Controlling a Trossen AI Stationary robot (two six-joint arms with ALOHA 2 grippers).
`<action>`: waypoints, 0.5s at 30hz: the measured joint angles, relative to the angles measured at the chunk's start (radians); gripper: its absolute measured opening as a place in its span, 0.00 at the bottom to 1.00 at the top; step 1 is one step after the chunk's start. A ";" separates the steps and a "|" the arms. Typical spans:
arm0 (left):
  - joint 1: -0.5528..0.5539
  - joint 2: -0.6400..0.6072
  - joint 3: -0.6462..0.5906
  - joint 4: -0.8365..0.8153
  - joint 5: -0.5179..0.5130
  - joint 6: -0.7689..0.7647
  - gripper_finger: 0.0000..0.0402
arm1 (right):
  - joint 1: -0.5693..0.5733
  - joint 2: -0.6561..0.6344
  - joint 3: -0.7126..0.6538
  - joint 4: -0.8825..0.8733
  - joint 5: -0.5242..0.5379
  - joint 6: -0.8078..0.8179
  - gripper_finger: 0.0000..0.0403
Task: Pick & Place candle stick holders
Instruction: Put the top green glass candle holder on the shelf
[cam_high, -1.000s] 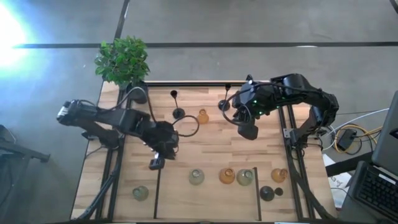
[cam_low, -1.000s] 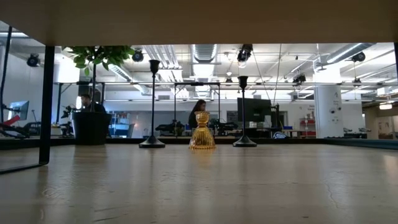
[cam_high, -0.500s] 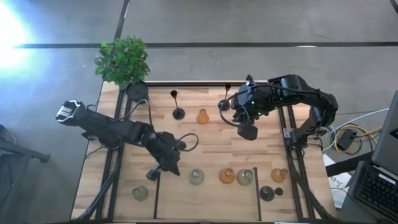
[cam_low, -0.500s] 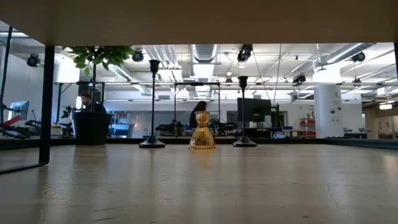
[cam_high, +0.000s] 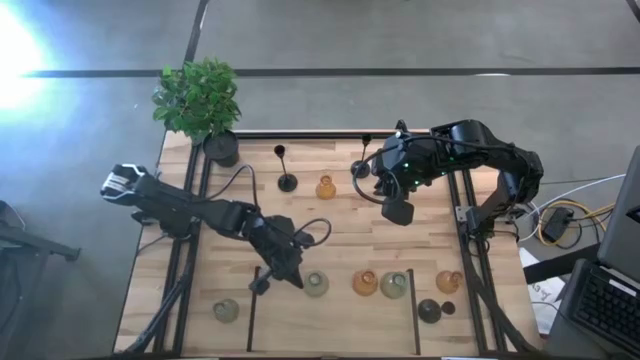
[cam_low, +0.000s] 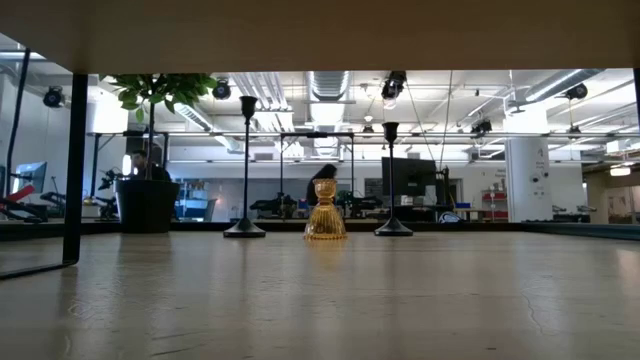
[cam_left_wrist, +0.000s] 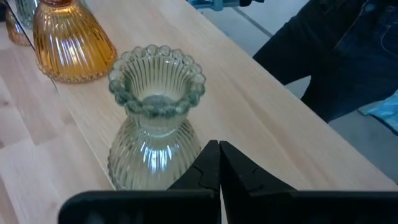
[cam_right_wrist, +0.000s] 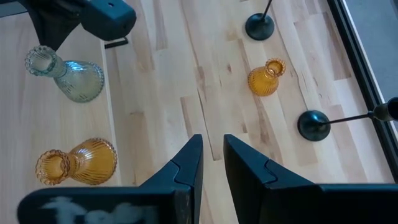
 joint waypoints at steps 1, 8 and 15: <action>0.001 0.003 0.000 0.001 0.000 0.001 0.00 | 0.000 0.000 0.000 0.000 0.000 0.000 0.14; 0.013 0.022 0.008 0.031 0.000 0.011 0.00 | 0.001 0.000 0.000 0.000 0.000 -0.007 0.14; 0.032 0.049 0.022 0.051 0.005 0.018 0.00 | 0.001 0.000 0.000 0.000 0.000 -0.009 0.14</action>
